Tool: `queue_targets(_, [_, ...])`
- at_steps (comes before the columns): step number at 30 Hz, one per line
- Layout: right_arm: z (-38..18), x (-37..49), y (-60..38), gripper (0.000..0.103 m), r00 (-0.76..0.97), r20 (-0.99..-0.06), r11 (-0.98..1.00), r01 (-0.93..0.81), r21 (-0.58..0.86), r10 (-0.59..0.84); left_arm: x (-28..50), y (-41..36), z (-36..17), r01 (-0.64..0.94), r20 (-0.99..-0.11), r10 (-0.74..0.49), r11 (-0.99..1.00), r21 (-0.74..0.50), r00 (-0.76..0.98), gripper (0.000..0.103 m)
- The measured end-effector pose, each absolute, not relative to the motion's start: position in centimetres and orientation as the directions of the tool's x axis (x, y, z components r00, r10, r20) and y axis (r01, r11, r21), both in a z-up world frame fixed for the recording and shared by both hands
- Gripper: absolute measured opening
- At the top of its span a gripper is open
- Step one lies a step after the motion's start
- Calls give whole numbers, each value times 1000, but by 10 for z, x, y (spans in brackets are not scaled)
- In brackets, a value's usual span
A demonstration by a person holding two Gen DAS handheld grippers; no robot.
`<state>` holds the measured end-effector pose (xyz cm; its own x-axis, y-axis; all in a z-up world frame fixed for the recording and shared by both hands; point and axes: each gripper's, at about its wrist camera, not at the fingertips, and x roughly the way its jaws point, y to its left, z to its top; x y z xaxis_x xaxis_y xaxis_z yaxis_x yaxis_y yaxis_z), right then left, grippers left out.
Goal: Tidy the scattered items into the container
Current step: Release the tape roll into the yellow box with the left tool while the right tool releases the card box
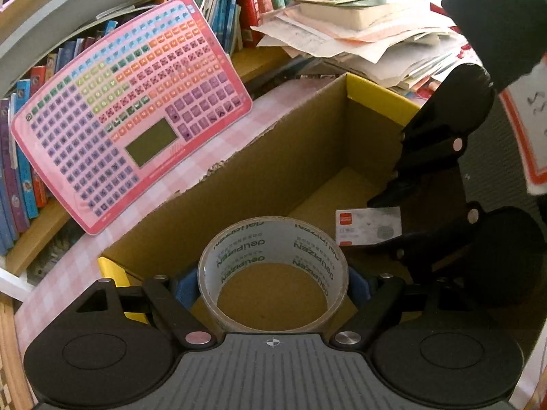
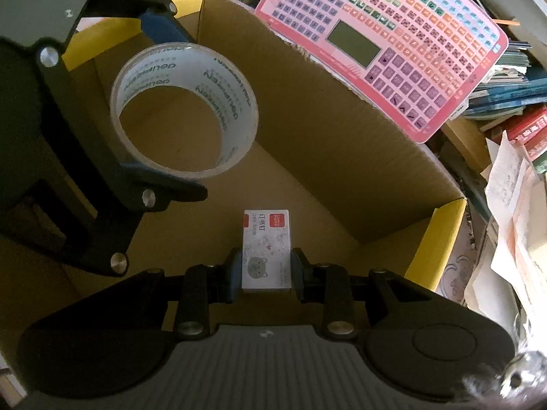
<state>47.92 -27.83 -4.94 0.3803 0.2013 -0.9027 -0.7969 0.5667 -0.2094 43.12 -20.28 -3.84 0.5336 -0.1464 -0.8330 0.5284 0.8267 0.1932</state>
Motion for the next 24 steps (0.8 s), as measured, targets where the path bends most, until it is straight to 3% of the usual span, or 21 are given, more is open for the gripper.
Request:
queue_targets(2, [-49, 481, -277, 28, 381, -901, 564, -799, -208, 207, 433, -202, -40, 530, -837, -145, 826, 190, 527, 85])
queue_targets(8, [-43, 482, -277, 47, 387, -893, 552, -808, -208, 230, 429, -202, -34, 515, -819, -134, 830, 214, 558, 95])
queue_targets(16, [-22, 470, -284, 66, 414, -868, 557, -804, -207, 275, 413, -200, -11, 488, -775, -149, 843, 225, 615, 96])
queue_targets(24, [7, 454, -295, 72, 485, -822, 617, -755, -221, 299, 388, -189, 21, 405, -715, -155, 894, 193, 682, 99])
